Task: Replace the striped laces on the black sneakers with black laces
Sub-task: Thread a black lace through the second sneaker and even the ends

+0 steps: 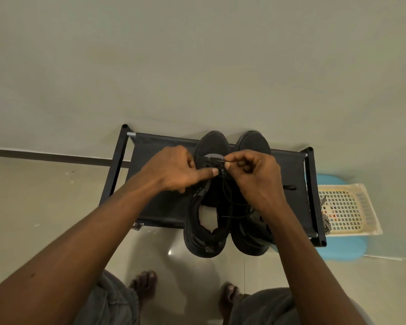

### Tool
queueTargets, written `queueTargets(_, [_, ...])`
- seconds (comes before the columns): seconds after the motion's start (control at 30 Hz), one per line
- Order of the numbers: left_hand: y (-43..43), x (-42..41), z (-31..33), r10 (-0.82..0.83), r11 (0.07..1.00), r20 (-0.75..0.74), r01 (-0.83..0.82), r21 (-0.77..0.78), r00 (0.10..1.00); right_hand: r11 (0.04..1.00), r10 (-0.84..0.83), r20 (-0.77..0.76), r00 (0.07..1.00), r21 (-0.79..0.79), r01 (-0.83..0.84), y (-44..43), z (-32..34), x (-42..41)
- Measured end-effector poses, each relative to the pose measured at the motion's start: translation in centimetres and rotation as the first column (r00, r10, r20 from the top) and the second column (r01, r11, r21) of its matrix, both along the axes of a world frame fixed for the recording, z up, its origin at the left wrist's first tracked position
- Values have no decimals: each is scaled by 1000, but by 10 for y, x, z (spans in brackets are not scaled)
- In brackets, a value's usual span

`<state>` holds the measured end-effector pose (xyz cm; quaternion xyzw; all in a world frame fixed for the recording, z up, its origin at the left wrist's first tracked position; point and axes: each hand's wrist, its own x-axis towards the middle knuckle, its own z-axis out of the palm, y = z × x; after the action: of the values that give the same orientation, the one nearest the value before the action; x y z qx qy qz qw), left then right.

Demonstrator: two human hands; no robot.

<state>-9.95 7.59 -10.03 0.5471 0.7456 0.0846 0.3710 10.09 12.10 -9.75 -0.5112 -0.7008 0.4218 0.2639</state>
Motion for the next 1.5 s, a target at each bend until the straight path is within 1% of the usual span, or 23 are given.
queueTargets(0.07, [-3, 5, 0, -38, 995, -24, 36, -90, 999, 1000, 14, 34, 999, 16, -15, -2, -2, -3])
queueTargets(0.17, [-4, 9, 1, -59, 995, -6, 58, -75, 998, 997, 51, 84, 995, 49, -56, -6, -4, -7])
queueTargets(0.23, [-3, 7, 2, -57, 995, 57, 61, -73, 997, 995, 71, 127, 989, 55, -79, -9, -5, -9])
queueTargets(0.3, [-1, 2, 0, -29, 995, 158, 43, -87, 987, 990, 88, 209, 974, 88, -109, -12, -9, -12])
queueTargets(0.4, [-1, -4, -5, 32, 994, 295, -1, -107, 955, 980, 53, 325, 944, 163, -111, -16, -19, -16])
queueTargets(0.5, [-3, -7, -7, 79, 993, 378, -40, -111, 923, 981, 33, 412, 911, 159, -107, -19, -22, -20])
queueTargets(0.57, [-3, -9, -8, 99, 991, 407, -52, -124, 908, 979, 43, 475, 879, 153, -131, -19, -20, -22])
queueTargets(0.7, [-4, -11, -8, 93, 992, 425, -48, -115, 901, 977, 32, 506, 862, 165, -134, -18, -18, -24])
queueTargets(0.83, [-5, -7, -7, 73, 995, 380, -43, -86, 922, 967, 13, 528, 849, 210, -145, -22, -18, -26])
queueTargets(1.0, [-4, -5, -6, 64, 996, 351, -40, -74, 934, 935, 30, 638, 770, 255, -247, -21, -20, -29])
queueTargets(1.07, [-4, -5, -6, 57, 997, 352, -32, -77, 934, 945, 20, 607, 795, 247, -213, -21, -22, -29])
queueTargets(1.17, [-4, -8, -6, 40, 997, 350, -12, -82, 936, 971, -12, 497, 868, 212, -108, -24, -26, -30])
queueTargets(1.23, [-4, -10, -7, 27, 996, 352, 4, -85, 936, 982, -26, 444, 896, 179, -60, -25, -28, -30])
queueTargets(1.37, [-6, -13, -14, 138, 988, 440, -94, -121, 887, 991, 9, 405, 914, 117, -62, -22, -32, -30])
queueTargets(1.5, [-4, -10, -18, 121, 992, 419, -102, -67, 900, 995, 76, 384, 920, 27, -93, -16, -34, -27])
